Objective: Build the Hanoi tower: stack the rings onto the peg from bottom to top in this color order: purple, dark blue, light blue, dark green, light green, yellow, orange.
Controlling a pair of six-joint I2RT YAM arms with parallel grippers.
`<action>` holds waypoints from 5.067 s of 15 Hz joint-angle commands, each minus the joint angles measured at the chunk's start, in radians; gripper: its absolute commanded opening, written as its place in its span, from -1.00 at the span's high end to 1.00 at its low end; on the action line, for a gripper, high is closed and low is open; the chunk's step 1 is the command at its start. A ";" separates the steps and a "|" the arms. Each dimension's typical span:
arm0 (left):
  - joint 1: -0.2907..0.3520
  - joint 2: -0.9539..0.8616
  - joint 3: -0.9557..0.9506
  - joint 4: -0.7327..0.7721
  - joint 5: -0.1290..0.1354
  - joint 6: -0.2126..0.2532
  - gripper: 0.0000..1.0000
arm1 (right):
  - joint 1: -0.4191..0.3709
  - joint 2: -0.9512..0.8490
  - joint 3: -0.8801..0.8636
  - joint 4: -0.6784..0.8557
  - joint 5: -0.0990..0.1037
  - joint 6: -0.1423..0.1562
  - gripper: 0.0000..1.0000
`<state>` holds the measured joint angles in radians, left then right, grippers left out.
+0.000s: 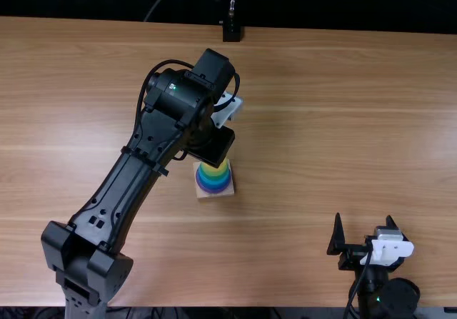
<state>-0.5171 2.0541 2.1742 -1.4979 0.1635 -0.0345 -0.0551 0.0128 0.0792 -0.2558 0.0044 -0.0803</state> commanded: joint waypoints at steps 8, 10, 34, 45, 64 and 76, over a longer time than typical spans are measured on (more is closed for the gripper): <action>-0.023 0.057 0.067 0.003 0.011 -0.028 1.00 | -0.012 -0.013 -0.064 -0.071 0.021 0.001 -1.00; -0.024 0.080 0.073 0.005 0.011 -0.026 1.00 | -0.012 -0.013 -0.064 -0.071 0.021 0.001 -1.00; 0.365 -0.951 -1.087 0.993 -0.226 -0.011 -1.00 | -0.012 -0.013 -0.064 -0.071 0.021 0.001 -1.00; 0.414 -1.752 -1.832 1.124 -0.228 -0.002 -1.00 | -0.012 -0.013 -0.064 -0.071 0.021 0.001 -1.00; 0.433 -2.054 -2.174 1.045 -0.217 -0.017 -1.00 | -0.012 -0.013 -0.064 -0.071 0.021 0.001 -1.00; 0.433 -2.054 -2.174 1.045 -0.219 -0.008 -1.00 | -0.012 -0.013 -0.064 -0.071 0.021 0.001 -1.00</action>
<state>-0.0853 0.0116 0.1146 -0.4084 -0.0525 -0.0525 -0.0551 0.0128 0.0792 -0.2565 0.0048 -0.0807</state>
